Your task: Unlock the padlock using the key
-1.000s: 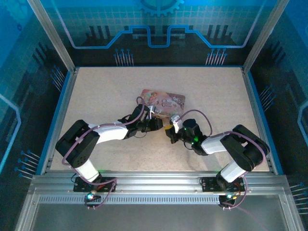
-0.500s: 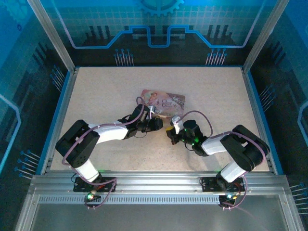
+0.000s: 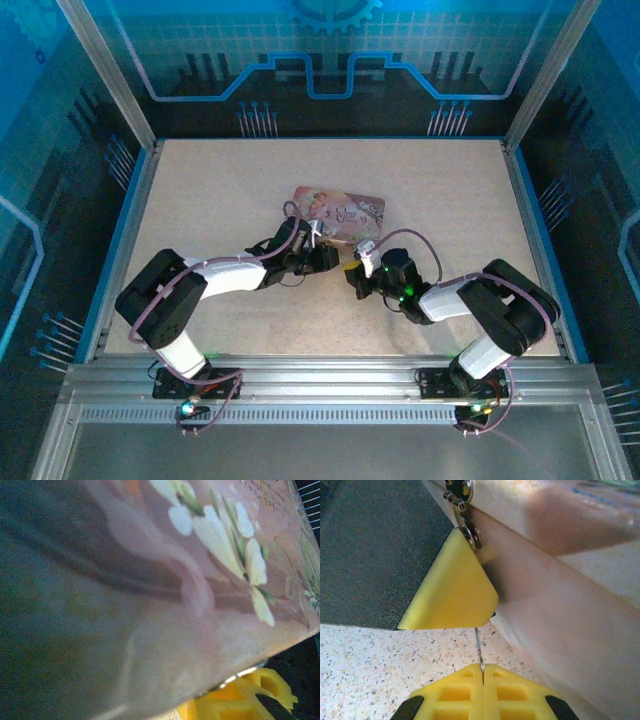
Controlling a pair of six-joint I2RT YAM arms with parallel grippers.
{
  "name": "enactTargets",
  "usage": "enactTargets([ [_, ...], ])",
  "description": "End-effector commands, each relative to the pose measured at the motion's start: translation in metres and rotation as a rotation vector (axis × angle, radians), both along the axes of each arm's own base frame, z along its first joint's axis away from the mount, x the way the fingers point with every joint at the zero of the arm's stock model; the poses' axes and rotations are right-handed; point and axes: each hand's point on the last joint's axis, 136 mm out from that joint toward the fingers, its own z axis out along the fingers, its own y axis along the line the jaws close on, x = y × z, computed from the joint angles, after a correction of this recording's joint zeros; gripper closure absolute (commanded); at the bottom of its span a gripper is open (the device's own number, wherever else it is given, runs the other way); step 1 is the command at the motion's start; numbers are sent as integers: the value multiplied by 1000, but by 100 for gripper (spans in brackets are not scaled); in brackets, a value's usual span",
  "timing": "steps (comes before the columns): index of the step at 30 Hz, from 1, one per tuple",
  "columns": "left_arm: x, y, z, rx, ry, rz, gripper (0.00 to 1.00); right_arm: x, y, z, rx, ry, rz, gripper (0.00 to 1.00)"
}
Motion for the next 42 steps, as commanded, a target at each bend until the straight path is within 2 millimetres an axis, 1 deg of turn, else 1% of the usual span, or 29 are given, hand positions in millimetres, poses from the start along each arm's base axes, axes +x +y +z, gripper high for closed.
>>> enactTargets([
  [1, 5, -17, 41, -82, -75, -35, 78, 7, 9, 17, 51, -51, 21, 100],
  [11, 4, -18, 42, -81, -75, -40, 77, 15, 8, 17, 69, -56, 1, 100],
  [14, 4, -18, 41, -78, -73, -38, 78, 13, 7, 13, 53, -47, 6, 100],
  [25, 5, -16, 45, -72, -75, -32, 77, 2, -17, -5, -10, -10, -45, 100],
  [28, 5, -16, 45, -70, -75, -31, 77, 1, -20, -4, -10, -12, -48, 100],
  [34, 4, -16, 44, -72, -72, -32, 77, 4, -10, 8, 23, -28, -11, 100],
  [42, 4, -17, 43, -78, -67, -33, 77, 8, 0, 16, 57, -41, 18, 100],
])
